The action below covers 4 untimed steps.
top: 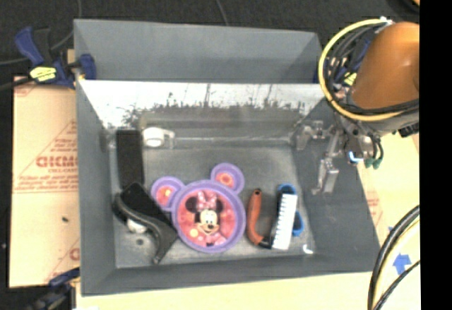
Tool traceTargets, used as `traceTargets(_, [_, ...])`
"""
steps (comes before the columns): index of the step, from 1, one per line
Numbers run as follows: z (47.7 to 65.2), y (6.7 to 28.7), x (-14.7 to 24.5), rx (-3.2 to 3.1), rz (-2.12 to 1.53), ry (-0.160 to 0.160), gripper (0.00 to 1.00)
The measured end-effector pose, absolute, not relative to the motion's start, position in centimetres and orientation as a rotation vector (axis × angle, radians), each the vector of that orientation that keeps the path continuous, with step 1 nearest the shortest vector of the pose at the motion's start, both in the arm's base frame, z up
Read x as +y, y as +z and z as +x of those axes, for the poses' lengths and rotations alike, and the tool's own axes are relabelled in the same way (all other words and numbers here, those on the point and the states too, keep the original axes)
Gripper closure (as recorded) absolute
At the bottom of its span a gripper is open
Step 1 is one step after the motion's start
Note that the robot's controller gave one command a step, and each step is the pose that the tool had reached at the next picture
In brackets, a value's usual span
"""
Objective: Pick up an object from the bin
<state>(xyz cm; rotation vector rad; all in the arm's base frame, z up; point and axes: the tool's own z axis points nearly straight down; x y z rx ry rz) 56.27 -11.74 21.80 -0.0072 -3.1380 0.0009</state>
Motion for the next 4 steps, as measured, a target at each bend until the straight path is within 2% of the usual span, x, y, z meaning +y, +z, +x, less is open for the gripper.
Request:
traceTargets(1, [56.4,22.3,-11.7,-3.146,0.000,0.003,0.00])
traceTargets(2, [55.7,12.3,-6.6,-3.033,0.837,0.004,0.00])
traceTargets(3, [54.6,14.0,-5.7,-3.030,0.851,0.002,0.00])
traceTargets(4, [50.5,11.6,-3.3,-2.780,1.477,0.006,0.00])
